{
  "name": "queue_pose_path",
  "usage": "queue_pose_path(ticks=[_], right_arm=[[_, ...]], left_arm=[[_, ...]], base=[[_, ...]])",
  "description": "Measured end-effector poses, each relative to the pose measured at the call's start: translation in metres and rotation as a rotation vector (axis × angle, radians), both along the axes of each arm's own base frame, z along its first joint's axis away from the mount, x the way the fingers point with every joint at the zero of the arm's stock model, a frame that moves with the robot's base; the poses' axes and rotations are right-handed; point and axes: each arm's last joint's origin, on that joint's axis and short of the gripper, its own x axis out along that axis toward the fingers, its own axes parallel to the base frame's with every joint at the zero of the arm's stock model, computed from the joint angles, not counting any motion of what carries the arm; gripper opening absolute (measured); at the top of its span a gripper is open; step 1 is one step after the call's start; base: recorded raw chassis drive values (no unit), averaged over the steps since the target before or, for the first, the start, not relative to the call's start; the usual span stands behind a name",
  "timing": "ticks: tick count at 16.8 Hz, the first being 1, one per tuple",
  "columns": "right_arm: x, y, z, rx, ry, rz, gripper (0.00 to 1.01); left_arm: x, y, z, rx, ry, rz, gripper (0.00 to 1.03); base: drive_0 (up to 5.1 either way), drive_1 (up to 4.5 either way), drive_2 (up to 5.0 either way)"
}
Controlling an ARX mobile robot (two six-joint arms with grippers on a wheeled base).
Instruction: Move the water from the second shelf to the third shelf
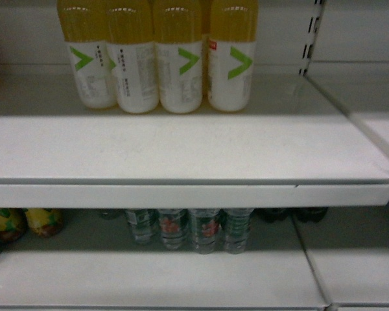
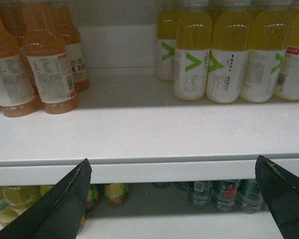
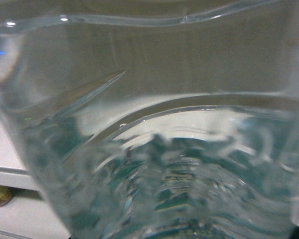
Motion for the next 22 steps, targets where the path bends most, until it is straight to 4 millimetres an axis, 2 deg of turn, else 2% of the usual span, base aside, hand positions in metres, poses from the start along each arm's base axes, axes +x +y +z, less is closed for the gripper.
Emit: queue_pose_path(ticks=[15, 22], right_arm=[[0.0005, 0.0, 0.0022, 0.001, -0.006, 0.0, 0.42], [0.0005, -0.0011, 0.0021, 0.001, -0.005, -0.011, 0.42]], left_arm=[[0.0, 0.0, 0.0002, 0.0, -0.002, 0.002, 0.98], [0.0, 0.0, 0.0001, 0.0, -0.001, 0.001, 0.98]], base=[[0.0, 0.0, 0.0], [-4.6, 2.72, 2.5]])
